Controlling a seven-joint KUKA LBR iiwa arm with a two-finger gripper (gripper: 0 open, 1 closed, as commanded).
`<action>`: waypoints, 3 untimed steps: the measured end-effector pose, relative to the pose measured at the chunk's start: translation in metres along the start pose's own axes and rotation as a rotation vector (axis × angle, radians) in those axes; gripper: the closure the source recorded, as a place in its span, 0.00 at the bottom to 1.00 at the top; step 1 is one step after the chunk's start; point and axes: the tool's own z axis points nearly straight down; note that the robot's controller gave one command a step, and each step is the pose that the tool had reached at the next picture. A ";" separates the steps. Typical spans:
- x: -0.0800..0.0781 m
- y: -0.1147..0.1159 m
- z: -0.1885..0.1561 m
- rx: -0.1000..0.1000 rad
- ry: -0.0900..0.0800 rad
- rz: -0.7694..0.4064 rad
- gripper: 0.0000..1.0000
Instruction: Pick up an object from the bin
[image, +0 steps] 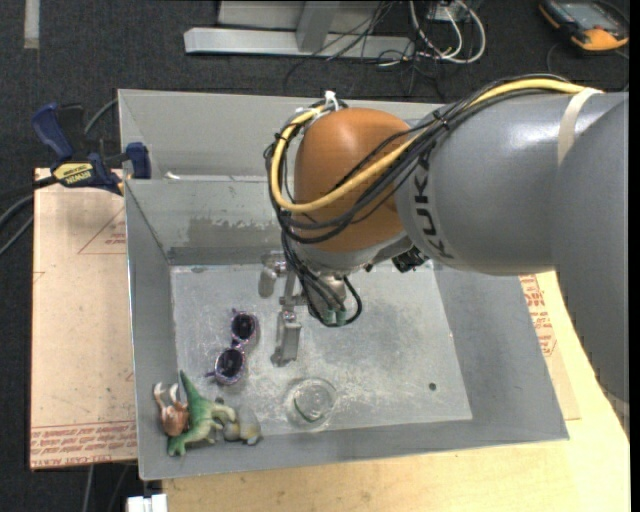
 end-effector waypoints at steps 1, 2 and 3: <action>-0.002 -0.001 -0.005 -0.001 -0.007 0.004 0.00; -0.003 0.026 0.064 -0.001 -0.006 -0.242 0.00; 0.011 0.064 0.055 -0.001 -0.012 -0.662 0.00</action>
Offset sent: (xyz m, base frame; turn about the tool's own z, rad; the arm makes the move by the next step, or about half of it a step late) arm 0.0022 0.0467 -0.1195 -0.4375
